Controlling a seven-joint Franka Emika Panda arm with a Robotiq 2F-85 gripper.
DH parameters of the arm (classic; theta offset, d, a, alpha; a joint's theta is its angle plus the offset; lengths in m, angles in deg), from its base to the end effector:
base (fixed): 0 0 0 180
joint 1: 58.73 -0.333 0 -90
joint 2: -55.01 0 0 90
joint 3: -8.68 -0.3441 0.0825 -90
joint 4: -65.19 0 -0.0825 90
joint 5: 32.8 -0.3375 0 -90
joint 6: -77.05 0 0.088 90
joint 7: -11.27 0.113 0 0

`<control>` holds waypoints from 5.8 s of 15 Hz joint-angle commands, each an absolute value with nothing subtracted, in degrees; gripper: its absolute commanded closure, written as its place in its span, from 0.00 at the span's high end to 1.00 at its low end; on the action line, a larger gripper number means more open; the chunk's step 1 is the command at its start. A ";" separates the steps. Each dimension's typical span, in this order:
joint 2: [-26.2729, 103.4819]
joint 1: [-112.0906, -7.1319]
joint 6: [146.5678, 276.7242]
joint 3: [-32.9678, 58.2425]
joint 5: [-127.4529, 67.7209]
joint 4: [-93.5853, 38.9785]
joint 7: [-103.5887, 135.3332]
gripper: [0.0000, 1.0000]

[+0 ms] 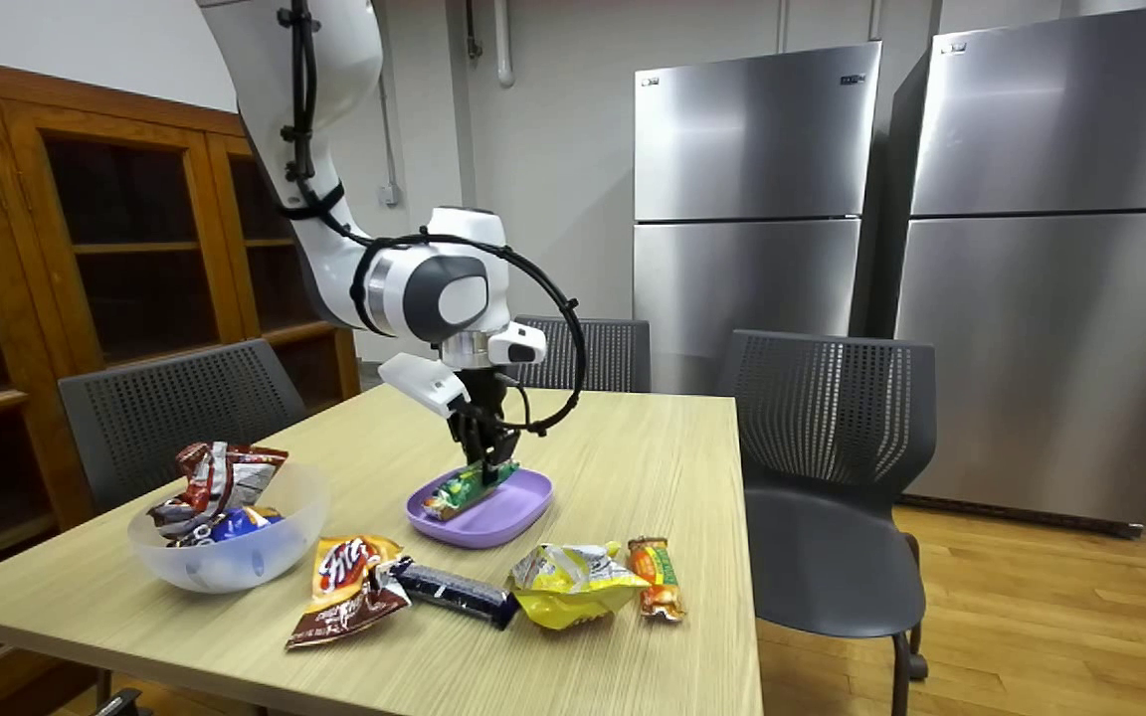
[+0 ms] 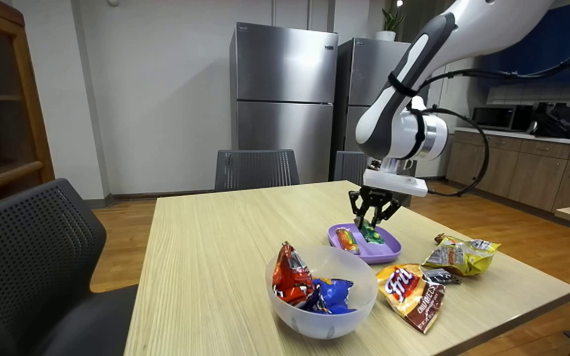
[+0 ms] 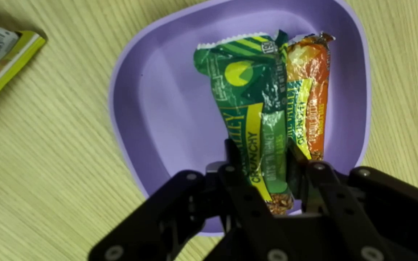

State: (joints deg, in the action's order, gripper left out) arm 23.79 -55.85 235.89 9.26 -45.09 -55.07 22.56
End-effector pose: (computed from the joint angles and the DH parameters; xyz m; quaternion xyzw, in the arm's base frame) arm 0.5819 -0.0437 0.2262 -0.9718 0.2228 -0.0610 0.0467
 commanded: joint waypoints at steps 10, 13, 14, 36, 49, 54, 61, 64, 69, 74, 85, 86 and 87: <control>20.19 -58.94 236.95 12.08 -44.50 -51.78 27.12 0.59; 22.07 -58.78 235.96 12.26 -44.21 -52.87 26.19 0.81; 22.83 -58.58 235.50 12.23 -44.13 -53.22 25.82 0.87; 32.05 -50.04 236.01 12.37 -41.87 -59.39 8.18 1.00; 35.26 -48.86 236.59 11.16 -46.44 -64.29 9.07 1.00; 36.85 -48.43 236.32 11.91 -49.08 -67.50 11.02 1.00; 44.72 -48.91 236.43 15.14 -48.07 -76.63 13.67 1.00; 48.03 -48.52 235.75 16.57 -48.51 -80.04 14.68 1.00; 50.55 -46.66 236.75 17.74 -55.36 -83.64 15.17 1.00; 48.57 -46.53 239.33 19.60 -61.40 -83.79 16.47 1.00; 39.53 -46.73 241.40 19.58 -68.71 -79.25 20.20 1.00; 38.78 -46.84 241.35 19.63 -68.97 -78.65 20.47 1.00; 38.12 -46.86 240.67 19.71 -68.97 -77.94 20.70 1.00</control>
State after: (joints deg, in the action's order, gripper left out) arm 40.58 -46.83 240.97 20.34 -67.44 -80.57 18.93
